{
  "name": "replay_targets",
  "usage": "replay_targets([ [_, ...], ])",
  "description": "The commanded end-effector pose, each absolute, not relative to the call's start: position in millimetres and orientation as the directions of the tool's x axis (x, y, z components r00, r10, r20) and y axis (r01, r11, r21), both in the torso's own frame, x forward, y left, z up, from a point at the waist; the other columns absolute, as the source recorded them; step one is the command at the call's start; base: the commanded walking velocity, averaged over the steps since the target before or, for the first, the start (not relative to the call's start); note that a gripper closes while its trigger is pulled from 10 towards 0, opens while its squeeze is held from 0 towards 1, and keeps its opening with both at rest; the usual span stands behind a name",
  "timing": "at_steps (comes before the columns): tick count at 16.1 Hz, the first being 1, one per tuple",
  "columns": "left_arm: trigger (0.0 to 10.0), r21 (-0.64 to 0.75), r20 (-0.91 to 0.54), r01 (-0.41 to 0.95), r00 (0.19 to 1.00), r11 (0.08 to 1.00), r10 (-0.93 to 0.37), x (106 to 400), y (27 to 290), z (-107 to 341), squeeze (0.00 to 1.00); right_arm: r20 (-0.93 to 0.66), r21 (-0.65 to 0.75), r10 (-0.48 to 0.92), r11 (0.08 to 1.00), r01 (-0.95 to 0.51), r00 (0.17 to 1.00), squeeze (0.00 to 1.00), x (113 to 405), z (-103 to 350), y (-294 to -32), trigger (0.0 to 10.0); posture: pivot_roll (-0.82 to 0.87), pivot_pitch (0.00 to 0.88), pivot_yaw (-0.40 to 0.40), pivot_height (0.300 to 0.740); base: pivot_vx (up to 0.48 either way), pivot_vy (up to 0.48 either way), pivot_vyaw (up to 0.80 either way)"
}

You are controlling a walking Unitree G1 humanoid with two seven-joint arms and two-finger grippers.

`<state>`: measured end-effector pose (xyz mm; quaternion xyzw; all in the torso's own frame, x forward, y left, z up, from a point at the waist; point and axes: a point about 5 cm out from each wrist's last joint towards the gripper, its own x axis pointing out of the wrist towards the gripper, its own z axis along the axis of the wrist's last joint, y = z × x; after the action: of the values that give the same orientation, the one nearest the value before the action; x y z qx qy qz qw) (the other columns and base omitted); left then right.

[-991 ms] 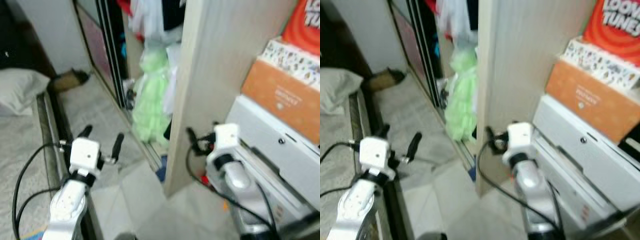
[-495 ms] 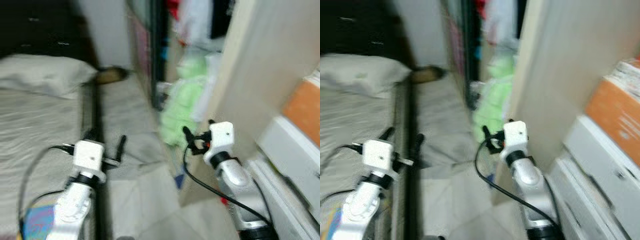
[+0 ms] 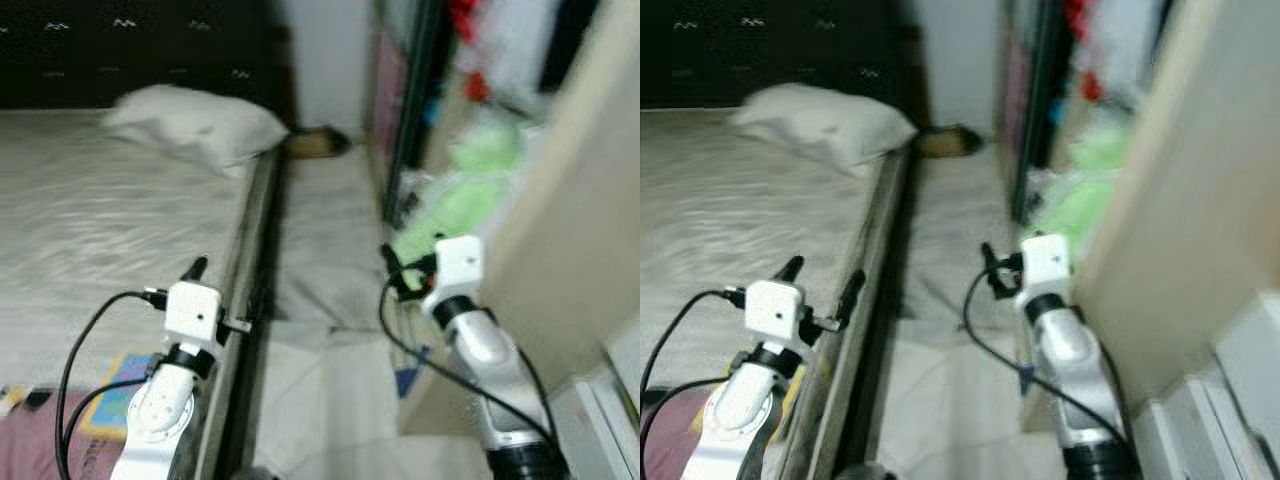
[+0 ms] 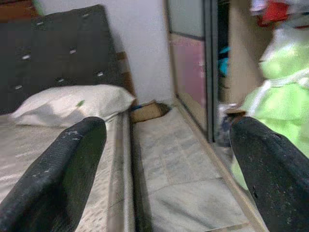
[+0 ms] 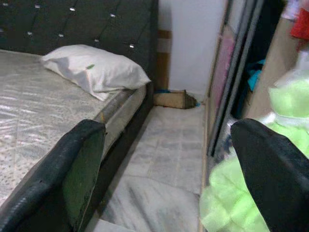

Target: Clean up the room

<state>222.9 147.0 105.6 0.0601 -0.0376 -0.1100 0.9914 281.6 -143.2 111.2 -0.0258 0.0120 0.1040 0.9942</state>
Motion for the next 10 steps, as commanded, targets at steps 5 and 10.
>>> replay_targets([
  [5,10.0,0.148,0.048,0.152,0.986,0.977,-0.161,225.0,155.9,107.2,0.00,-0.014,-0.039,0.242,0.969,-0.243,0.970,0.00,285.9,114.4,-131.9,10.0,-0.01,0.005,-0.041,0.740,0.000,0.000,0.80],
  [10,10.0,0.147,0.046,0.149,0.987,0.978,-0.157,226.1,156.2,107.8,0.00,-0.015,-0.041,0.243,0.969,-0.244,0.970,0.00,285.1,113.9,-132.3,10.0,-0.01,0.008,-0.040,0.740,0.000,0.000,0.80],
])
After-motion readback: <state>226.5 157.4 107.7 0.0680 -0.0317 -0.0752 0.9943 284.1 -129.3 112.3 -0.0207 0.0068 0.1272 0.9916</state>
